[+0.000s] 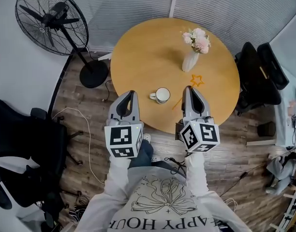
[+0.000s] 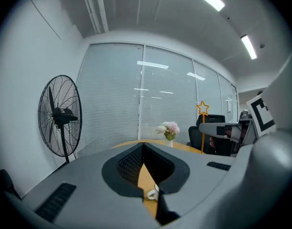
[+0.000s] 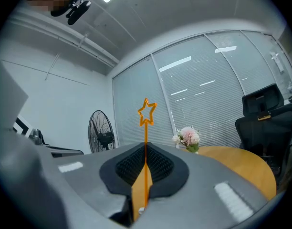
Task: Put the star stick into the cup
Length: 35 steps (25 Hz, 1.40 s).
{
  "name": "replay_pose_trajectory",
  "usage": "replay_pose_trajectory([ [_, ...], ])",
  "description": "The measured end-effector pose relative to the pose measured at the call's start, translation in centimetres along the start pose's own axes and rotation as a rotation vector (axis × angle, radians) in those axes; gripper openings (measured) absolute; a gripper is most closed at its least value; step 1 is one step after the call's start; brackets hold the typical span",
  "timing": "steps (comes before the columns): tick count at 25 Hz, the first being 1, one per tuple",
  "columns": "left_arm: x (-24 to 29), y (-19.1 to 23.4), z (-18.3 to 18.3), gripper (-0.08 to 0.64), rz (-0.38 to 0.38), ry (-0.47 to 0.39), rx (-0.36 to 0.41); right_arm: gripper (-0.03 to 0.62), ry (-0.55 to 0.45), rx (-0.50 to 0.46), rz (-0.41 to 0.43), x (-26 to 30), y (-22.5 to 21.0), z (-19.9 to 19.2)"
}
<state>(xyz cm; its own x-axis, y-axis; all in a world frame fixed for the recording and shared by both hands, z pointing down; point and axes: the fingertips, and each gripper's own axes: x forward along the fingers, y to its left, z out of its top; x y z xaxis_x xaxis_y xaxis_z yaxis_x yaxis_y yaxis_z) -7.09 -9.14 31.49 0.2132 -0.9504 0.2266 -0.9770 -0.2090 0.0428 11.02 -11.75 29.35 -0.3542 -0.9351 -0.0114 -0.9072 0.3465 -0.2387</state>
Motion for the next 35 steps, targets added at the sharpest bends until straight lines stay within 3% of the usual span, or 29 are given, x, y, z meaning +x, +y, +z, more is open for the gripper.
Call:
replay_pose_trajectory([
  [17, 13.1, 3.8, -0.6, 0.006, -0.1, 0.091, -0.001, 0.015, 0.079, 0.041, -0.085, 11.9, -3.4, -3.7],
  [35, 17.6, 4.9, -6.3, 0.006, -0.182, 0.227, -0.031, 0.015, 0.165, 0.107, -0.167, 14.1, -5.2, -8.6],
])
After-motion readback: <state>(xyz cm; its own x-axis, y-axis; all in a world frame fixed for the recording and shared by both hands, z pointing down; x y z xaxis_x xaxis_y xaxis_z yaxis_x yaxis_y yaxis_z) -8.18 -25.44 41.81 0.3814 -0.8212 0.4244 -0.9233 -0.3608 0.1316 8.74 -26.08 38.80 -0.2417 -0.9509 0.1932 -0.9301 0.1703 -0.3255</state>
